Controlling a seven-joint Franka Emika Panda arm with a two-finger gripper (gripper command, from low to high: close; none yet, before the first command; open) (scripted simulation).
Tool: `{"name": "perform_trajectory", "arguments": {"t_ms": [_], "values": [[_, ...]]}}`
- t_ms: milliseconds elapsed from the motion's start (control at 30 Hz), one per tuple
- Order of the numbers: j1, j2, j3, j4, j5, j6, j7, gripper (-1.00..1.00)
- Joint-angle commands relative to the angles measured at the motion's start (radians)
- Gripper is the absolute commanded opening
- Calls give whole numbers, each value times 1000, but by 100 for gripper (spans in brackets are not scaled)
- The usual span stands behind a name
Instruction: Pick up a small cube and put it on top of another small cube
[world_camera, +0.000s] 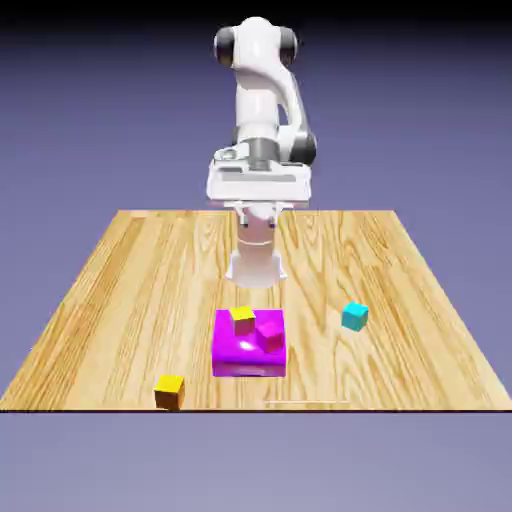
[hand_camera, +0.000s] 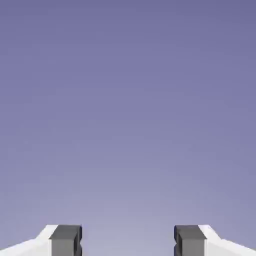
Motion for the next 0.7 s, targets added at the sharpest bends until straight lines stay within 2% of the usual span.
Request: {"name": "perform_trajectory", "arguments": {"t_ms": [0, 667], "values": [[32, 28, 7, -1, -35, -13, -44, 0], [638, 548, 147, -12, -682, -258, -860, 0]]}}
